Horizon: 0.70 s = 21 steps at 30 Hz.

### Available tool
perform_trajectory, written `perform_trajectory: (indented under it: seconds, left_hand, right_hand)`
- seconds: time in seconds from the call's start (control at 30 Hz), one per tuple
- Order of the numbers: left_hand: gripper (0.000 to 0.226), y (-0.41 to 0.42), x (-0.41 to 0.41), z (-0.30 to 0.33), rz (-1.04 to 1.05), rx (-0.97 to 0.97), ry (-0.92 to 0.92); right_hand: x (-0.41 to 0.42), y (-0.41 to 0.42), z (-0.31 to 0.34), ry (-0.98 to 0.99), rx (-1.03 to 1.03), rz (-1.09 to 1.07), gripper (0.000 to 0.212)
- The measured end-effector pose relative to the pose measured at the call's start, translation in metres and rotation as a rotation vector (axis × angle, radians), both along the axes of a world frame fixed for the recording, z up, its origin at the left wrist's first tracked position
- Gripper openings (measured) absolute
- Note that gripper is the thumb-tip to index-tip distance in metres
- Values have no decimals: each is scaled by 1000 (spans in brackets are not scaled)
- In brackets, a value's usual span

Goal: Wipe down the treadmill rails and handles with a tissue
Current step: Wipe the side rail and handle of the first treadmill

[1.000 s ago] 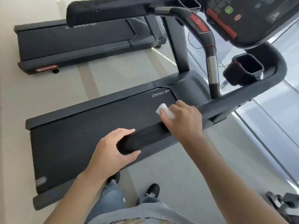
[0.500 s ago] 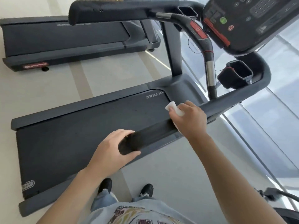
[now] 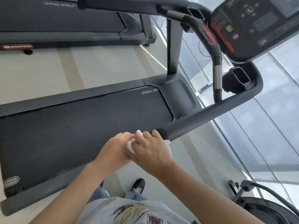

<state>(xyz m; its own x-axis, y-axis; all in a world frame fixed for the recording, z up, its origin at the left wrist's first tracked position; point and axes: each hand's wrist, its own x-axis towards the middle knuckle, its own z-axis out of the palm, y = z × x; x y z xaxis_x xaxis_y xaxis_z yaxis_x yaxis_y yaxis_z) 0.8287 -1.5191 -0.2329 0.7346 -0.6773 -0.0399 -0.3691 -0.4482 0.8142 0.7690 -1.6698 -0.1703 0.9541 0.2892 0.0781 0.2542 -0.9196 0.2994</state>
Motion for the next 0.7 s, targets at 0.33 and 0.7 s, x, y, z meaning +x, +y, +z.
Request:
perform_trajectory:
  seconds: [0.33,0.7]
  left_hand:
    - [49,-8,5,28,-54,-173,136]
    - [39,-33,-8,30,79,-260,105]
  right_hand:
    - [48,-85,61,-35,339,-712,61]
    - [30,-50,48,-48,345,-408,46]
